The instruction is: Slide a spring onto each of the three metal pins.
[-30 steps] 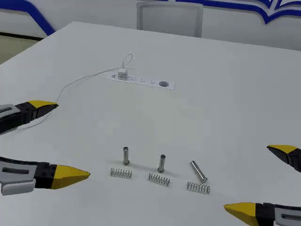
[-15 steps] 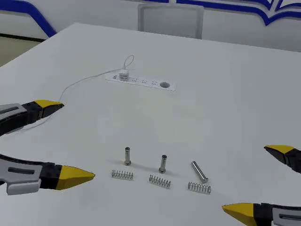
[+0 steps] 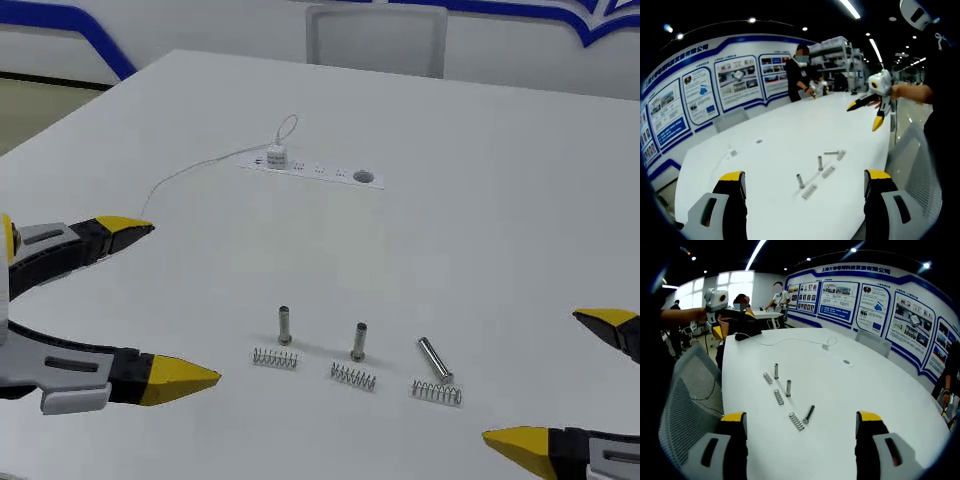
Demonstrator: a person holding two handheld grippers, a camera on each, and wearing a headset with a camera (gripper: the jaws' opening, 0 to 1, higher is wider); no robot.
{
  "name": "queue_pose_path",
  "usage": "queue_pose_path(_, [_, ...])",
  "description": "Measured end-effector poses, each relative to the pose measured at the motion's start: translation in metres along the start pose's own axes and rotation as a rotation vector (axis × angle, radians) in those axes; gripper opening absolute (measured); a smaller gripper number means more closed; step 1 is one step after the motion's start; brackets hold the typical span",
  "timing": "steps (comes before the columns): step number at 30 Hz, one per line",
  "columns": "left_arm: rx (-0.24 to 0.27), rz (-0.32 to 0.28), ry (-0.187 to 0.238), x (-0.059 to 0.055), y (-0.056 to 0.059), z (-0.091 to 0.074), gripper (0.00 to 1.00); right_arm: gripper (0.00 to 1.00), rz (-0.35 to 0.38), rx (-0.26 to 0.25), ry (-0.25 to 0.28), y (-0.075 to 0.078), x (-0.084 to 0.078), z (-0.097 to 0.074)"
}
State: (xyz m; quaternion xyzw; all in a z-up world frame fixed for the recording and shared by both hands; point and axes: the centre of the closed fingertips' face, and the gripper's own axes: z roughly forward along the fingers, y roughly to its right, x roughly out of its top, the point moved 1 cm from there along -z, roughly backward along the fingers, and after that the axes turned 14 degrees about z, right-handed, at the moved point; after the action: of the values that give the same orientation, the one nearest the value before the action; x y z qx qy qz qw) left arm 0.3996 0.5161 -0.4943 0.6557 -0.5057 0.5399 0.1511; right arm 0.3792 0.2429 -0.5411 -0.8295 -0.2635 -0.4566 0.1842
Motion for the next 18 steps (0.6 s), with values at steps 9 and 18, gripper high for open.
queue_pose_path(9, [-0.014, 0.01, -0.008, -0.002, 0.004, 0.001, 1.0, 0.9, -0.02, 0.022, -0.022, -0.006, 0.003, 0.003])
queue_pose_path(18, [-0.014, -0.038, 0.033, -0.008, 0.007, 0.017, 1.0, 0.85, 0.132, 0.019, 0.08, 0.002, 0.013, 0.004])
